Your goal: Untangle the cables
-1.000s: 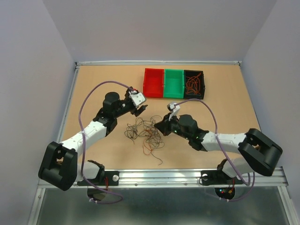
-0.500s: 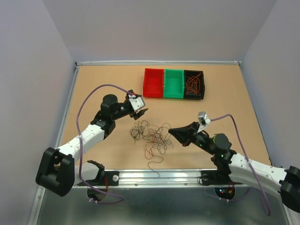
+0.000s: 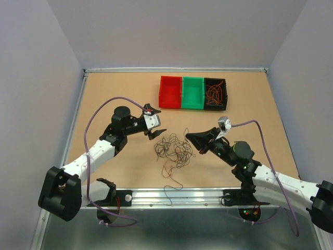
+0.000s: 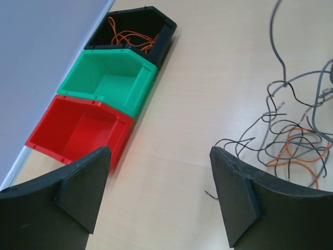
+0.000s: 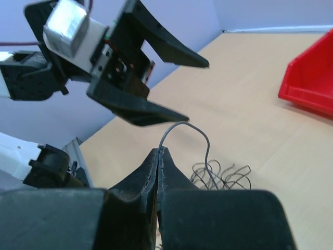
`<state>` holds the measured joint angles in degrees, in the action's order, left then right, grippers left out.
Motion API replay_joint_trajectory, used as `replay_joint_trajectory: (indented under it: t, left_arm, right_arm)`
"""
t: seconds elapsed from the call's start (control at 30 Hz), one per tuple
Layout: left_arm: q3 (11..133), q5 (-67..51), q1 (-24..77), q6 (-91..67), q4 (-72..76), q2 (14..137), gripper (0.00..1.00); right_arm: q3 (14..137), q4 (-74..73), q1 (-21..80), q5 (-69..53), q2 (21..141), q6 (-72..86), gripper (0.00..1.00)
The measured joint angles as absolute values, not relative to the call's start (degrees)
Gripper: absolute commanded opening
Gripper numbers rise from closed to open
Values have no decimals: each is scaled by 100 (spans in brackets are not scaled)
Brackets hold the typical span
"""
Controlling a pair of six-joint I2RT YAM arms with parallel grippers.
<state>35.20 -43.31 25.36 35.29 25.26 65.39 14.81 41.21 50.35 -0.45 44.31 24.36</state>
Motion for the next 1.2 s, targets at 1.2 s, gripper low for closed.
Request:
replay_joint_trajectory:
  t: [1.2]
  left_arm:
    - [3570, -5782, 2536, 3420, 2255, 6855, 87]
  right_arm:
    - [7369, 2864, 5035, -816, 7422, 1619, 0]
